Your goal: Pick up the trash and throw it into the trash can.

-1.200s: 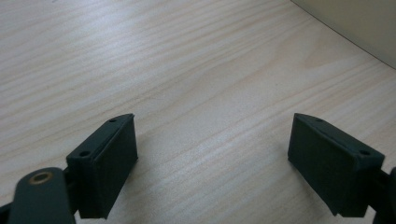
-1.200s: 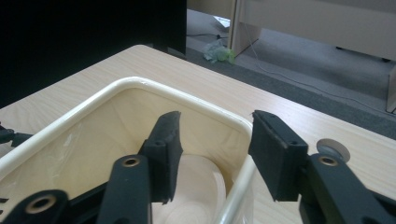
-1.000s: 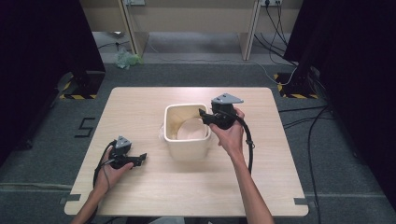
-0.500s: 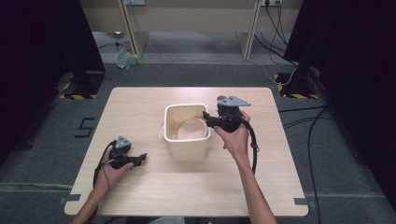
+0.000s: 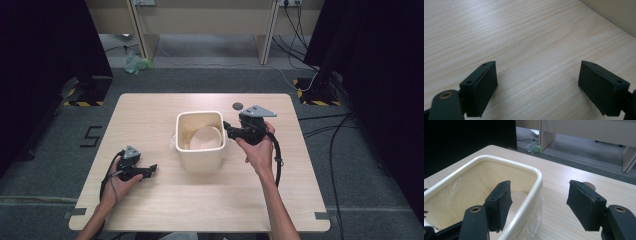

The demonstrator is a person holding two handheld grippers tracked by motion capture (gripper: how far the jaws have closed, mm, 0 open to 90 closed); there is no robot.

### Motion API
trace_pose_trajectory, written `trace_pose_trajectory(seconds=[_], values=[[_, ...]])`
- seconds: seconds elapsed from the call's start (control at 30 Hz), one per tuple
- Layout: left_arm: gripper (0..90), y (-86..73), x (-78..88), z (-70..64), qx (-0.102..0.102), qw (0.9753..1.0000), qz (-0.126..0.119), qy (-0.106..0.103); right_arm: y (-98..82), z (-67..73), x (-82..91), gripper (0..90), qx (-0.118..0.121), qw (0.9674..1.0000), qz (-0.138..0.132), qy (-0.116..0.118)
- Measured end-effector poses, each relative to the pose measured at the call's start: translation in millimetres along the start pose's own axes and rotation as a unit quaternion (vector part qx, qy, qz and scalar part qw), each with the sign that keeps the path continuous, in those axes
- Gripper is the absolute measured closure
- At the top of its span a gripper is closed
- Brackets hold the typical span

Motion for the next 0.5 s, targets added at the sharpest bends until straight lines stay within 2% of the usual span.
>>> trace_pose_trajectory(seconds=[0.5], values=[[14.6, 0.0, 0.0, 0.1, 0.0, 1.0, 0.0, 0.0, -14.0, -13.4, 8.3, 35.1, -0.013, 0.9999, 0.001, -0.005]])
Point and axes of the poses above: each handheld gripper's, and its own axes: x roughly backward along the jaws, y roughly out of its top, z roughly to its left, the point moved 5 cm from there along -x, roughly forward along the jaws, and after that the axes turned 4 degrees about -x, right-handed, at the moved point
